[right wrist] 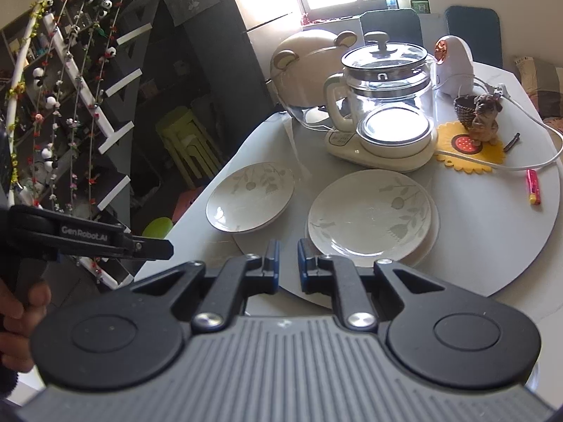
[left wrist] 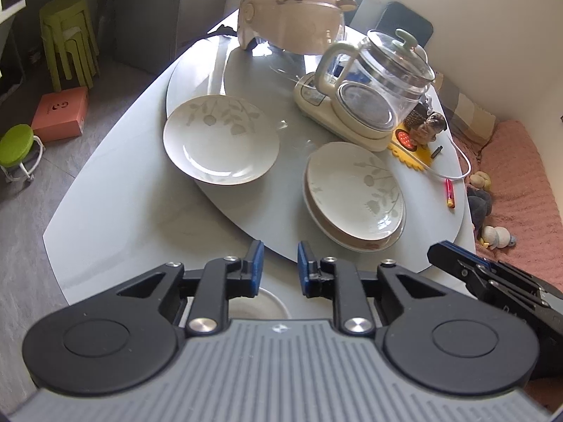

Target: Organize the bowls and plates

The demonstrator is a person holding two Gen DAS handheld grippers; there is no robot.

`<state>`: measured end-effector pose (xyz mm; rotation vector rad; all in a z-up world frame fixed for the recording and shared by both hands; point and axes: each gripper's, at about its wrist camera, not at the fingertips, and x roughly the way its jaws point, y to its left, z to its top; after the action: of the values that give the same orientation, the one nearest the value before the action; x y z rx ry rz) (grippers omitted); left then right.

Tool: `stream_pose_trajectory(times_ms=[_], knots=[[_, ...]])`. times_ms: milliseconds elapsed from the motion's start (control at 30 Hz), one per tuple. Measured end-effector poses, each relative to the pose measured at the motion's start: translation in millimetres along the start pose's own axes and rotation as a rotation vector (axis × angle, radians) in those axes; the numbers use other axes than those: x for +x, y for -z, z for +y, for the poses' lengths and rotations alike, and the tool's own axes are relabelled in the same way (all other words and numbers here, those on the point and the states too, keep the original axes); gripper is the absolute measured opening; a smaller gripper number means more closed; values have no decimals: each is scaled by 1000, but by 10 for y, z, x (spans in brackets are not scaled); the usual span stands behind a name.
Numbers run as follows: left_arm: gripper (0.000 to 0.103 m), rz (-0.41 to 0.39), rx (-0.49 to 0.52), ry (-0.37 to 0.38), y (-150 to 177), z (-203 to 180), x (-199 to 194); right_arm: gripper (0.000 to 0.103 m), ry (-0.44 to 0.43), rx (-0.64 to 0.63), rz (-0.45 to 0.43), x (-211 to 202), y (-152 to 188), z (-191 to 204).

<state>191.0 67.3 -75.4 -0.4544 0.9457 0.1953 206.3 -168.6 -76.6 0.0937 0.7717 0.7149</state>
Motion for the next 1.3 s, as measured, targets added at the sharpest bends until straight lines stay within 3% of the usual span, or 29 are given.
stream_pose_trajectory(times_ms=[200, 633, 867, 933, 1000, 1067, 1300], knots=[[24, -1, 1, 5, -171, 424, 49, 15, 0, 13, -3, 283, -84, 270], [24, 23, -22, 11, -544, 1435, 352, 15, 65, 132, 77, 1046, -168, 626], [34, 45, -8, 76, -806, 1829, 683, 16, 140, 186, 87, 1357, -223, 739], [37, 54, -1, 95, -894, 1897, 814, 20, 135, 203, 97, 1454, -239, 748], [40, 64, 10, 112, -981, 1955, 963, 35, 110, 218, 102, 1537, -251, 744], [40, 76, 19, 128, -1069, 2016, 1123, 43, 132, 221, 96, 1620, -260, 766], [41, 74, 61, 163, -1303, 2117, 1598, 43, 166, 311, 137, 2048, -223, 731]])
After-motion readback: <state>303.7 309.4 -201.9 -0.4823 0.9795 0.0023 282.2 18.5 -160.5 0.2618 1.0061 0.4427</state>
